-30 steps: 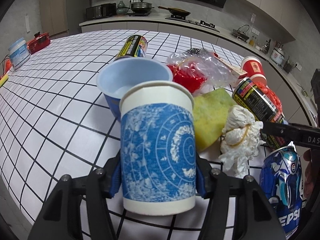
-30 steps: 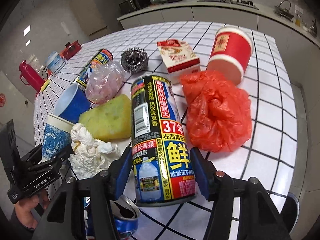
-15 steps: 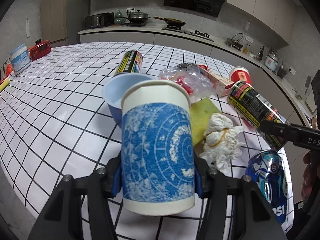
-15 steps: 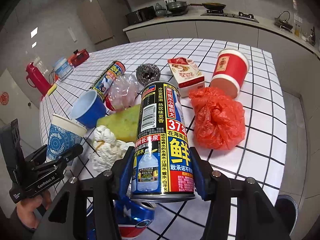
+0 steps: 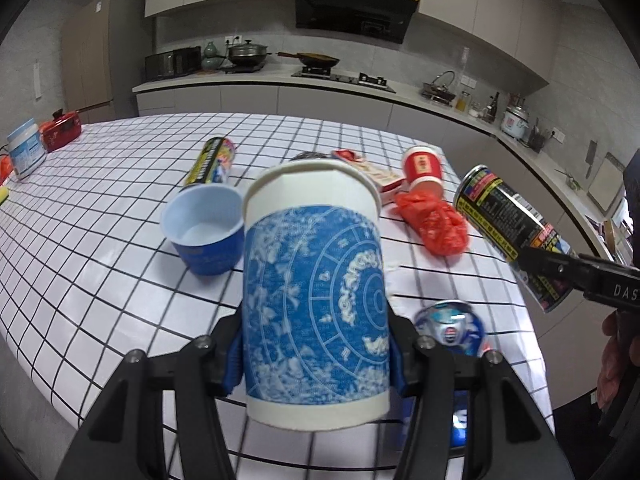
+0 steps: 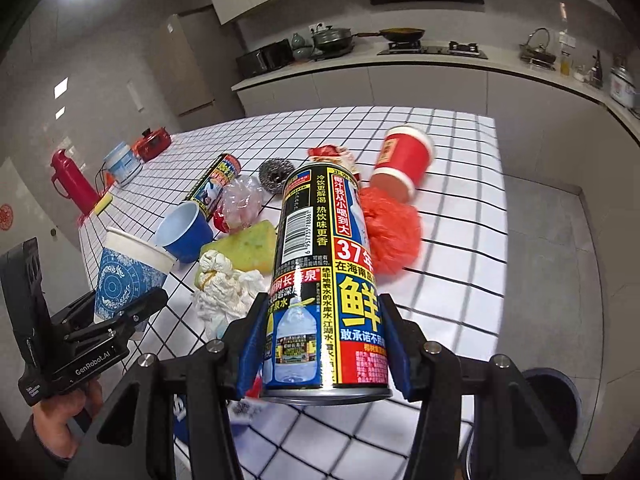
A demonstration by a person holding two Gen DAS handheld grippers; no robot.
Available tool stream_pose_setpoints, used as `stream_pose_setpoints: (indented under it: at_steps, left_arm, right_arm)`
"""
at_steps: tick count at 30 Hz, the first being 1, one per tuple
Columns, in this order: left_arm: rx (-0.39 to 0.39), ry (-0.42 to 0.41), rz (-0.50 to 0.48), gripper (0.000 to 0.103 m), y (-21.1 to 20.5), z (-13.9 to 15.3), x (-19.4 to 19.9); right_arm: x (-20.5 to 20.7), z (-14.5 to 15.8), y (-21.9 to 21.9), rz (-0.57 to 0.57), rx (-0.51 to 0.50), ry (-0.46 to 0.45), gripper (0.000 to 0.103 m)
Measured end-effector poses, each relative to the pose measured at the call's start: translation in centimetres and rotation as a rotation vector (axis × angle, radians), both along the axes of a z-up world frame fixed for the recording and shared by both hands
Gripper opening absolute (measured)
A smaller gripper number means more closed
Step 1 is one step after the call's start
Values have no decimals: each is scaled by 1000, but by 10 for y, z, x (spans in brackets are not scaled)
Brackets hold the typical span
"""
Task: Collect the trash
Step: 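Carry the paper cup with left tool while right tool carries the spray can to the bin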
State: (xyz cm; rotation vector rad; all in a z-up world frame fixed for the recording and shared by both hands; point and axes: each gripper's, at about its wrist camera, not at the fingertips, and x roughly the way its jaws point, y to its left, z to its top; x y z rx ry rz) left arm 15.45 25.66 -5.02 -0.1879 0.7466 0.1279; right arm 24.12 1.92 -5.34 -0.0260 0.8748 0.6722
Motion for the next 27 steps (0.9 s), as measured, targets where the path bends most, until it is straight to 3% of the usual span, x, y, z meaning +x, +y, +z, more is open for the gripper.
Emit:
stream_pose_setpoints:
  at_steps: [8,18,27]
  left_arm:
    - [-12,-30,-151,56,-51,10,9]
    - [-10,-37,-382,56,-158,17,27]
    - [-33,18,-406,56,-265,-8,35]
  right_arm:
    - [-22,14,-63,-112,-6,-17,55]
    - [-54,14,-202,-300,-42,-34,55]
    - [-56,-19,-319,-338,-98,4,55]
